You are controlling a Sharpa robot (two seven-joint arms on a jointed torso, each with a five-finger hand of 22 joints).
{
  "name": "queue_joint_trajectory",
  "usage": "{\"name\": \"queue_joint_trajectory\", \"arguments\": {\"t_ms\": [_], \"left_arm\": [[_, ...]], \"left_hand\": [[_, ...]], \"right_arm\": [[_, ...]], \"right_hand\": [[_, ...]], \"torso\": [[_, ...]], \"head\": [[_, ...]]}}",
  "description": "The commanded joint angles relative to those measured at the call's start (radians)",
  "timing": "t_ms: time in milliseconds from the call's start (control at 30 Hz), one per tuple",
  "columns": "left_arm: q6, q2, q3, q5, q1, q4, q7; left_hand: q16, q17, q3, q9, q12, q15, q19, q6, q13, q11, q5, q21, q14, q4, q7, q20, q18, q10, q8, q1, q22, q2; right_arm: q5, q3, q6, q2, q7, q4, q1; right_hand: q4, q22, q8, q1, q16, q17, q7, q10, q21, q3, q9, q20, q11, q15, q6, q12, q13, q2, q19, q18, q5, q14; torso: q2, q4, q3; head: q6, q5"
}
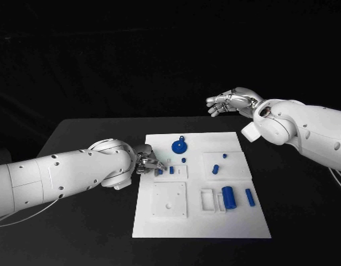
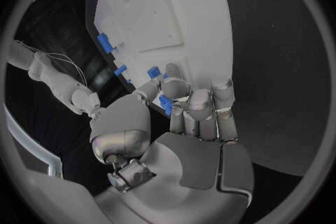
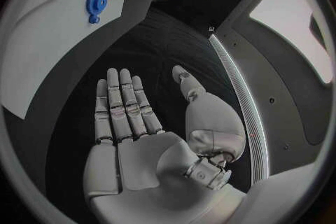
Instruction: Assemble the parts on the task board
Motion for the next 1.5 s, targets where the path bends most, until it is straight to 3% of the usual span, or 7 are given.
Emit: {"name": "queue_joint_trajectory", "arguments": {"t_ms": [33, 300, 633, 867, 1033, 1333, 1500], "left_arm": [[0.033, 0.004, -0.004, 0.009, -0.005, 0.001, -0.001], [0.019, 0.003, -0.003, 0.008, -0.005, -0.009, -0.003], [-0.065, -0.005, 0.002, 0.03, -0.006, -0.011, -0.001], [-0.102, -0.019, 0.007, 0.05, -0.006, -0.003, 0.01], [-0.17, -0.028, 0.01, 0.122, -0.005, -0.001, 0.051], [-0.245, -0.031, 0.024, 0.228, -0.005, -0.003, 0.165], [-0.314, -0.021, 0.025, 0.232, -0.006, -0.013, 0.314]], "left_hand": [[-0.007, 0.001, 0.0, 0.001, 0.003, -0.017, 0.004, 0.003, -0.002, -0.009, -0.007, -0.006, 0.004, 0.007, 0.0, -0.117, -0.009, -0.014, -0.001, 0.002, 0.001, -0.013], [-0.01, 0.003, -0.01, 0.001, 0.004, -0.018, 0.003, 0.001, -0.008, -0.009, -0.127, -0.008, 0.004, 0.046, 0.0, -0.117, -0.008, -0.016, -0.001, -0.015, 0.001, -0.053], [-0.04, -0.013, 0.029, 0.006, -0.03, -0.008, -0.005, -0.04, -0.039, 0.004, -0.128, -0.019, -0.013, 0.17, 0.015, -0.115, -0.004, -0.022, -0.019, -0.041, -0.005, -0.177], [-0.067, -0.028, 0.03, 0.003, -0.057, 0.001, -0.017, -0.062, -0.057, 0.014, -0.128, -0.032, -0.025, 0.192, 0.024, -0.11, -0.009, -0.028, -0.033, -0.031, -0.012, -0.221], [-0.087, -0.039, -0.047, 0.003, -0.082, 0.007, -0.033, -0.085, -0.072, 0.022, -0.126, -0.044, -0.033, 0.173, 0.032, -0.105, -0.014, -0.033, -0.046, -0.029, -0.017, -0.212], [-0.228, -0.1, -0.096, -0.071, -0.223, 0.083, -0.155, -0.28, -0.141, 0.097, -0.127, -0.152, -0.164, 0.137, 0.111, -0.064, -0.056, -0.176, -0.152, 0.009, -0.059, -0.222], [-0.307, -0.138, -0.084, -0.109, -0.309, 0.137, -0.246, -0.313, -0.18, 0.138, -0.07, -0.215, -0.257, 0.033, 0.147, -0.028, -0.096, -0.267, -0.163, 0.146, -0.073, -0.164]], "right_arm": [[0.001, 0.0, 0.007, 0.0, 0.01, 0.0, -0.001], [0.001, 0.0, 0.007, 0.0, 0.01, 0.0, -0.001], [0.001, 0.0, 0.007, 0.0, 0.01, -0.001, -0.002], [0.001, 0.0, 0.007, -0.001, 0.01, -0.001, -0.003], [0.001, 0.0, 0.007, -0.001, 0.01, -0.001, -0.004], [0.001, 0.0, 0.006, -0.003, 0.01, -0.001, -0.004], [0.001, 0.0, 0.006, -0.002, 0.01, -0.002, -0.005]], "right_hand": [[0.006, 0.002, 0.006, -0.005, -0.005, 0.001, 0.0, 0.01, -0.005, 0.002, -0.001, 0.002, 0.0, 0.002, -0.008, -0.005, -0.002, 0.006, -0.007, 0.003, 0.005, -0.009], [0.006, 0.002, 0.006, -0.005, -0.005, 0.001, 0.0, 0.01, -0.005, 0.002, -0.002, 0.003, 0.0, 0.002, -0.008, -0.005, -0.002, 0.006, -0.007, 0.003, 0.005, -0.009], [0.007, 0.002, 0.006, -0.006, -0.005, 0.001, 0.0, 0.01, -0.005, 0.002, -0.002, 0.003, 0.0, 0.002, -0.008, -0.004, -0.002, 0.006, -0.007, 0.003, 0.005, -0.009], [0.007, 0.002, 0.006, -0.006, -0.005, 0.002, 0.0, 0.01, -0.005, 0.001, -0.002, 0.003, 0.0, 0.002, -0.008, -0.004, -0.003, 0.006, -0.007, 0.003, 0.005, -0.009], [0.007, 0.002, 0.006, -0.006, -0.005, 0.002, 0.0, 0.01, -0.006, 0.001, -0.002, 0.003, 0.001, 0.002, -0.008, -0.004, -0.003, 0.006, -0.007, 0.004, 0.005, -0.009], [0.007, 0.002, 0.006, -0.006, -0.005, 0.002, 0.0, 0.01, -0.006, 0.001, -0.002, 0.003, 0.001, 0.002, -0.008, -0.004, -0.003, 0.006, -0.007, 0.004, 0.005, -0.009], [0.007, 0.002, 0.006, -0.006, -0.005, 0.002, 0.0, 0.01, -0.006, 0.001, -0.002, 0.003, 0.001, 0.002, -0.009, -0.004, -0.003, 0.006, -0.007, 0.004, 0.005, -0.009]], "torso": [[0.0, 0.0001, 0.0002], [0.0, 0.0003, -0.0001], [0.001, -0.0008, -0.0006], [0.001, -0.0003, -0.0001], [0.0, 0.0003, -0.0002], [0.0, -0.0003, 0.0002], [0.0, -0.0005, 0.0]], "head": [[0.001, 0.0], [0.001, -0.001], [0.002, -0.003], [0.003, -0.006], [0.004, -0.007], [0.011, -0.01], [0.017, -0.016]]}}
